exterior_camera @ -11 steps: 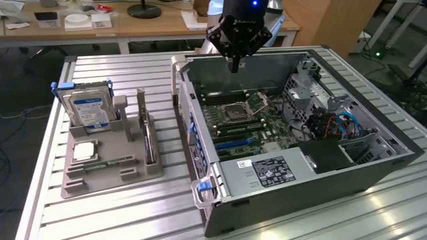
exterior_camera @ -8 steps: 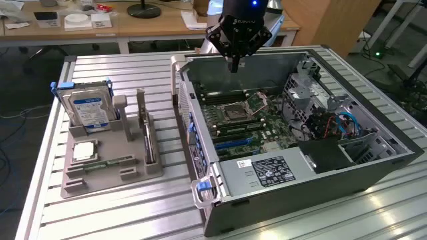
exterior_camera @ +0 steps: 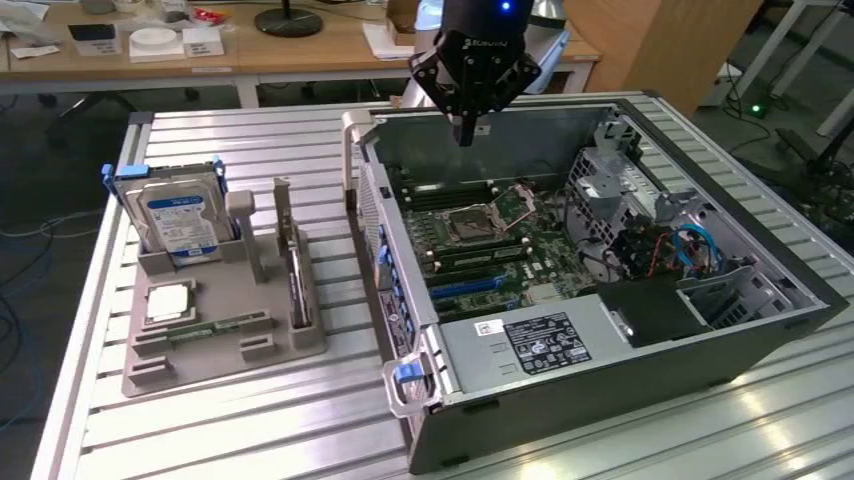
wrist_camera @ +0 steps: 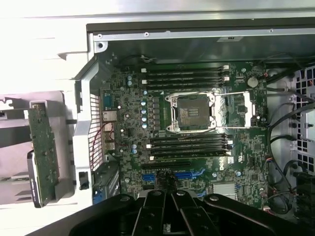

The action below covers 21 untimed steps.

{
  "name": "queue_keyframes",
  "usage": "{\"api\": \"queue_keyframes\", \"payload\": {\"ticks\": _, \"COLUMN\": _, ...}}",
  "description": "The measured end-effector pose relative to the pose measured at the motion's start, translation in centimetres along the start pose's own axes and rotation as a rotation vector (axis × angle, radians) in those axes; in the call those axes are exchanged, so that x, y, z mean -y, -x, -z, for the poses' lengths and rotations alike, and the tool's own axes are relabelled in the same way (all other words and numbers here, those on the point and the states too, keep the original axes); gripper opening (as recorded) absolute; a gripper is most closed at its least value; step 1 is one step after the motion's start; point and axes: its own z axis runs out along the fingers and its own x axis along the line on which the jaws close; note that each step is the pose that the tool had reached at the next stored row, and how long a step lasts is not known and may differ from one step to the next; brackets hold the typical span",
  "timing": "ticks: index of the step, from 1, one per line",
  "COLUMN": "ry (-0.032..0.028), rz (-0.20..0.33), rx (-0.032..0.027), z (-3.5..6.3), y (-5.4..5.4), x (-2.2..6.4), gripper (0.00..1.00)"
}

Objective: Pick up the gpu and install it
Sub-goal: 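Reach for the gpu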

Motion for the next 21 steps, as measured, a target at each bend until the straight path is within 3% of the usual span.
{"api": "queue_keyframes", "payload": {"ticks": 21, "ry": 0.0001, "rz": 0.000, "rx": 0.0001, "z": 0.05, "y": -1.8, "x": 0.28, "gripper": 0.10}}
